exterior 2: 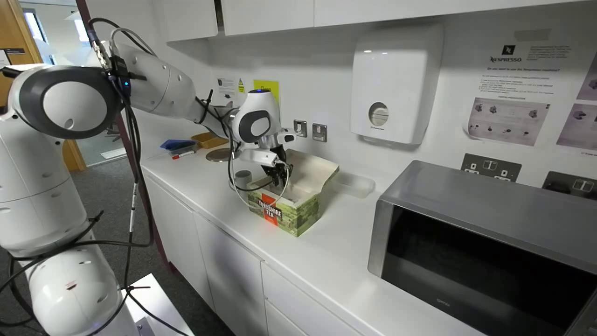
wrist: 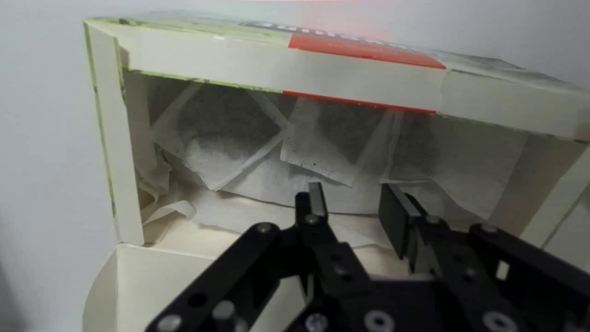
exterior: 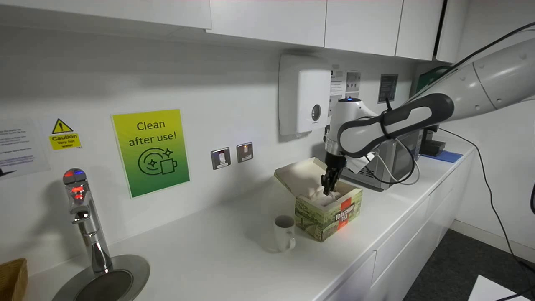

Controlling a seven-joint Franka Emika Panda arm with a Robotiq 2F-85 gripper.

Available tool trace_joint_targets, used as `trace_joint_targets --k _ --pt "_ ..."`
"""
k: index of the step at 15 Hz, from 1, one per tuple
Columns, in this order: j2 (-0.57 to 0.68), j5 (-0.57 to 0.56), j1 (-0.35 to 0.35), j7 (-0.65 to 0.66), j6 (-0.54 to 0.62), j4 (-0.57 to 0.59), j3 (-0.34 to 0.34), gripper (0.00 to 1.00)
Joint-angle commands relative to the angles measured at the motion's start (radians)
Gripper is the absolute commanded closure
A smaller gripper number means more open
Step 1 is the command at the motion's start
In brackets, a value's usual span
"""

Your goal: Put a tea bag in the mug

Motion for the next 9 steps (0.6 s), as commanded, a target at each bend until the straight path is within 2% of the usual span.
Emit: trace_joint_targets --k 1,5,9 --pt "-0.014 -0.021 -0.005 -0.006 -0.016 -0.014 -0.009 0.3" --pt "-0.001 -0.015 -0.009 -0.01 -0.015 -0.018 -0.016 0.01" --pt "0.021 -0.014 -0.01 -0.008 -0.015 -0.019 -0.021 0.0"
